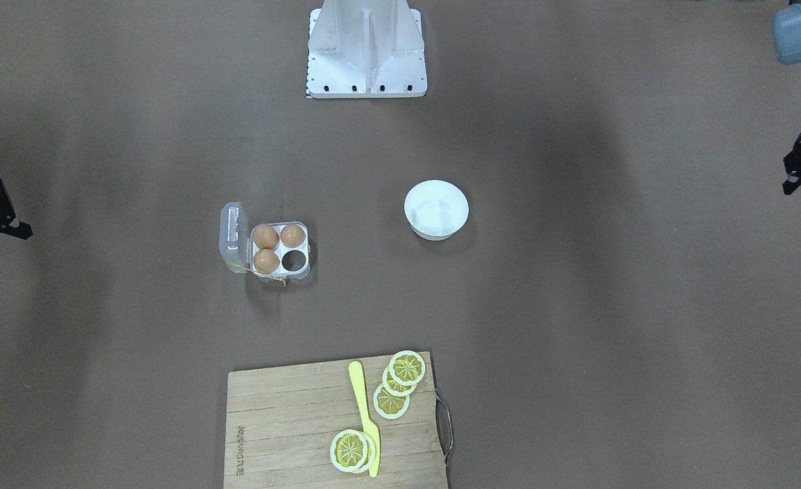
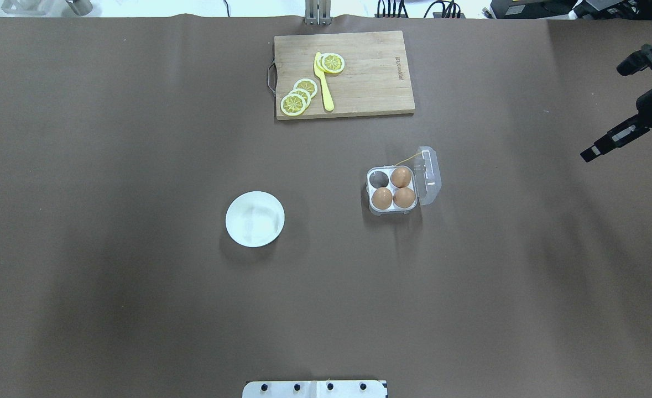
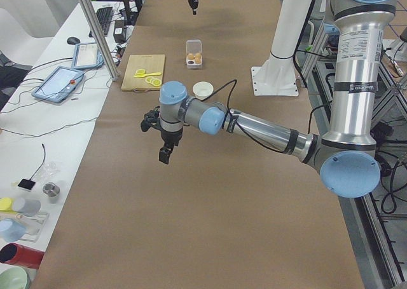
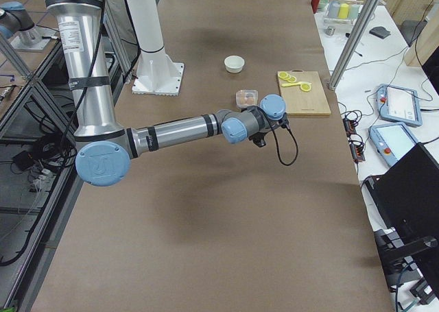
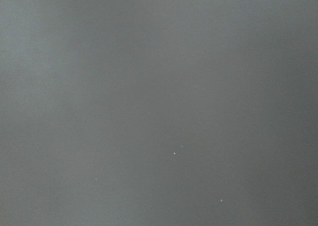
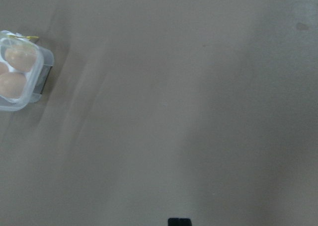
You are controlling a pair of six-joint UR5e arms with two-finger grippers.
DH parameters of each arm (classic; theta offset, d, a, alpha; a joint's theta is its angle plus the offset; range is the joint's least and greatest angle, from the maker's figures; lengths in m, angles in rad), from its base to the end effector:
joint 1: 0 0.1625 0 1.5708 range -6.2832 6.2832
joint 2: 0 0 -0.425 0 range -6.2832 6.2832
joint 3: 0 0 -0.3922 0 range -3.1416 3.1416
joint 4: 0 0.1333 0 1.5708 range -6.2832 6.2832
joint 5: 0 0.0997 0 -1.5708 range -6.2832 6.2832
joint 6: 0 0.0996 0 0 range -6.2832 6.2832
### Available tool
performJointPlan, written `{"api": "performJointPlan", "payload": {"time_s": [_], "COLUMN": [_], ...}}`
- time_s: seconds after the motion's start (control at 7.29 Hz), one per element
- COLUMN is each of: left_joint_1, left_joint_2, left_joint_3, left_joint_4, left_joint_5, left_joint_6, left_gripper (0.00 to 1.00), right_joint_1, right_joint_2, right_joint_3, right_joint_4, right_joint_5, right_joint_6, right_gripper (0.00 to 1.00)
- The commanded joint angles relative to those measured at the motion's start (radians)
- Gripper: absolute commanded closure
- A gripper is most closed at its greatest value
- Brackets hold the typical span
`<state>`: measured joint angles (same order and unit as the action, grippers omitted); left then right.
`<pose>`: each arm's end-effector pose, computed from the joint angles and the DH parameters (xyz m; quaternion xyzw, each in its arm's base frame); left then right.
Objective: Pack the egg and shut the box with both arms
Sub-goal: 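Bring the right gripper down onto the open clear lid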
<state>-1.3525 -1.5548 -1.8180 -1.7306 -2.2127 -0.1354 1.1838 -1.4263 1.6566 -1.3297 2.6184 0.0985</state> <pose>0.0358 -0.5017 0.5333 0.1270 0.3371 0.0998 0.9275 -0.1657 -0.5312 0.4926 0.0794 -0.5207 -0.2366 0.8164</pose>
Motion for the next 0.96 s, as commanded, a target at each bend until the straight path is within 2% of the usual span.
{"api": "performJointPlan", "payload": {"time_s": [0.0, 0.55, 0.82], "left_joint_1": [-0.034, -0.06, -0.111], "left_joint_2": [0.056, 0.088, 0.09], "left_joint_3": [0.138, 0.137, 0.137], "left_joint_4": [-0.229, -0.244, -0.251], "left_joint_5": [-0.01, -0.041, -0.045], "left_joint_6": [-0.001, 0.0, 0.003], "left_gripper": [0.02, 0.02, 0.02], "right_joint_1": [-0.088, -0.185, -0.232], "right_joint_2": [0.091, 0.295, 0.323], "right_joint_3": [-0.02, -0.185, -0.186], "right_joint_4": [-0.002, 0.0, 0.0], "right_joint_5": [0.015, 0.015, 0.017], "right_joint_6": [0.085, 0.104, 0.104], "right_gripper": [1.0, 1.0, 1.0]}}
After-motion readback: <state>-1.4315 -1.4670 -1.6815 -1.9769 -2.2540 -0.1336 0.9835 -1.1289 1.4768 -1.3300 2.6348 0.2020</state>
